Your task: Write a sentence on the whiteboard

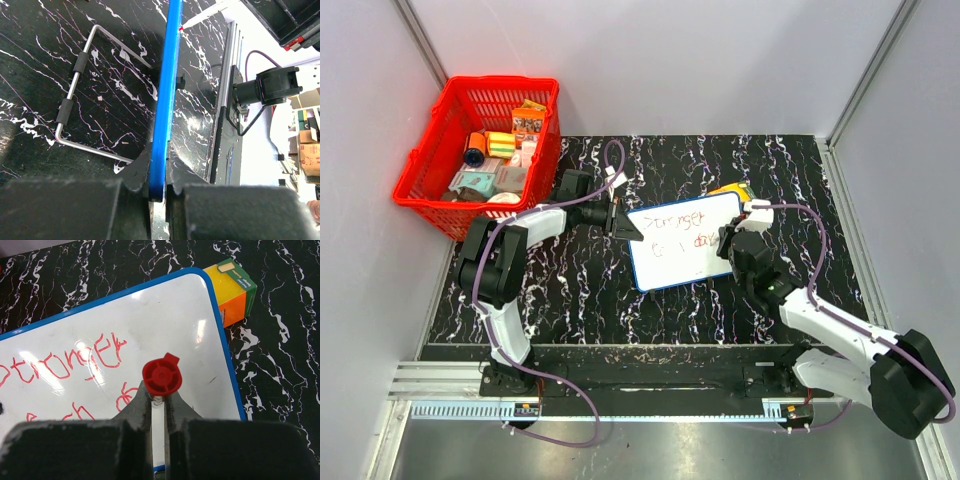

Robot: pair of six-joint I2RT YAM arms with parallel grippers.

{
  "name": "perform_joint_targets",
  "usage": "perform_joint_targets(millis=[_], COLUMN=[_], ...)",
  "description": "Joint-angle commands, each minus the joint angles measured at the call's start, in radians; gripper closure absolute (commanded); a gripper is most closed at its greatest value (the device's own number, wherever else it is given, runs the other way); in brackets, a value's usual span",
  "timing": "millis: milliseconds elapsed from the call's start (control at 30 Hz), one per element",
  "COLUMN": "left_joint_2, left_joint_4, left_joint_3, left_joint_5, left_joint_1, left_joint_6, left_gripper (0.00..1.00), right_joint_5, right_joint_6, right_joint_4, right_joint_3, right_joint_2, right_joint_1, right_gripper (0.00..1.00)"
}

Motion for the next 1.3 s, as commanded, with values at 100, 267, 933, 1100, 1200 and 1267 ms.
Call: perform_joint_targets(millis=[100, 267, 933, 1100, 1200, 1267], left_joint_2=[0.062, 0.062, 0.062, 0.050, 0.045, 0.042], left_joint_4=[-0.063, -0.063, -0.063, -0.065, -0.065, -0.065], left_joint_3=[-0.028, -0.028, -0.024, -0.029, -0.031, -0.034], left_joint_5=[-0.288, -0.289, -0.301, -0.318, -0.323, -0.332], left_joint_1=[-0.030, -0.032, -0.032, -0.032, -0.032, -0.032], left_joint_6=[0.174, 0.174, 0.174, 0.175, 0.180, 0.178], left_gripper=[1.00, 1.00, 0.98, 0.83, 0.74, 0.70], right_joint_5=[-0.030, -0.030, -0.039, -0.039, -0.039, -0.041], right_joint_6=[0.024, 0.028, -0.007, -0.005, -0.004, -0.005], right_joint_4=[-0.051, -0.068, -0.089, -0.095, -0.095, -0.094], right_joint_3=[-0.033, -0.048, 0.013, 0.019, 0.019, 0.019], right_joint_2=[-0.035, -0.061, -0.289, -0.280, -0.271, -0.268], right_joint_1=[-0.006, -0.006, -0.008, -0.006, -0.006, -0.006], right_gripper=[1.00, 1.00, 1.00, 1.00, 1.00, 1.00])
